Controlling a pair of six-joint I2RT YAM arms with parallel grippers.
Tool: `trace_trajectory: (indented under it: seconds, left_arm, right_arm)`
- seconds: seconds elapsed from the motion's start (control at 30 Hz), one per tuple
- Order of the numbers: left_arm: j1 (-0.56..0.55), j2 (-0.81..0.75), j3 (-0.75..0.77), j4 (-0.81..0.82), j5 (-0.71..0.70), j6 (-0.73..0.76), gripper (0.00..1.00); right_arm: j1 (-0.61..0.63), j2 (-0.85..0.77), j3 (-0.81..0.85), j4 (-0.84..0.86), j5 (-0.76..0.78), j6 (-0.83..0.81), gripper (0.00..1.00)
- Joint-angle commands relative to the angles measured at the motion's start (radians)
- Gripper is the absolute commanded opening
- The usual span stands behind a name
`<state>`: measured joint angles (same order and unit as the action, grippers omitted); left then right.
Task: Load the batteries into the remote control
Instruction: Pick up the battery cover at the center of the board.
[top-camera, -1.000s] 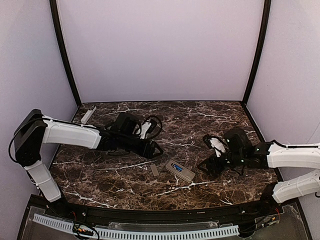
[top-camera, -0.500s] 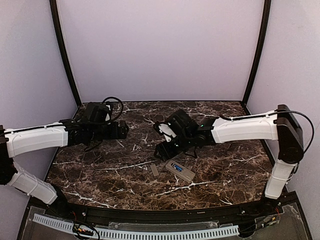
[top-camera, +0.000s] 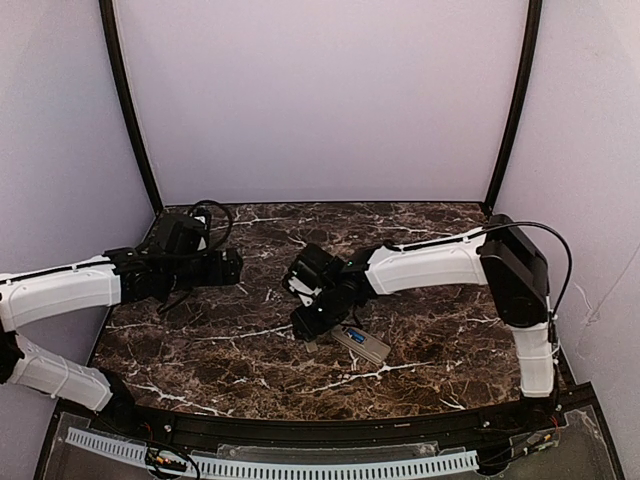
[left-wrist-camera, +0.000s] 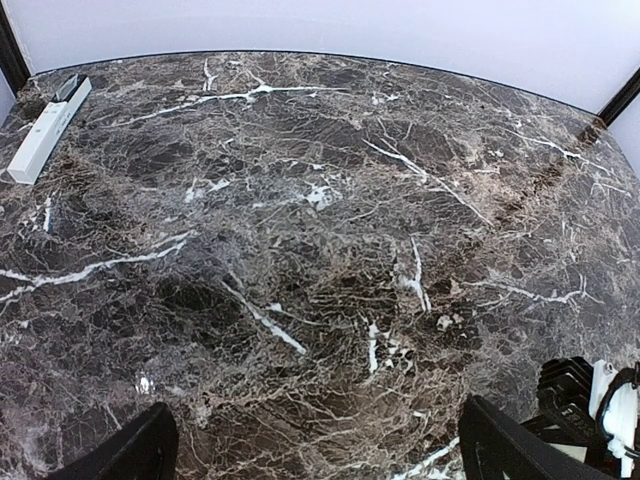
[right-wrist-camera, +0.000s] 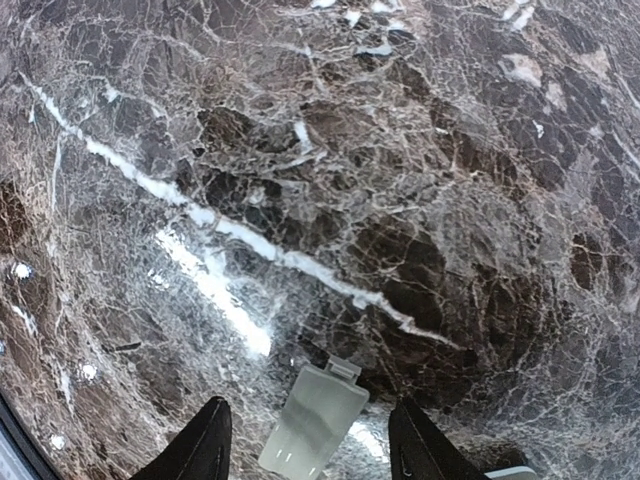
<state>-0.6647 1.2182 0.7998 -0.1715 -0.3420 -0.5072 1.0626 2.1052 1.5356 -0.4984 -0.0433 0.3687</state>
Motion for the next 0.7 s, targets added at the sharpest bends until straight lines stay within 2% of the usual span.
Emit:
trace_trajectory:
  seconds: [0.0,0.43,0.67]
  left_arm:
    - [0.001,-0.042,-0.032,0.028,-0.019,0.028,0.99]
    - [0.001,-0.083,-0.088,0.078,-0.02,0.048,0.99]
    - [0.001,-0.085,-0.089,0.089,-0.027,0.058,0.99]
  right_arm:
    - [0.023,0.039,0.058,-0.054,0.02,0.015,0.51]
    - [0.05,0.101,0.112,-0.128,0.126,0.031,0.48]
    - [0.058,0.1,0.101,-0.131,0.119,0.023,0.34]
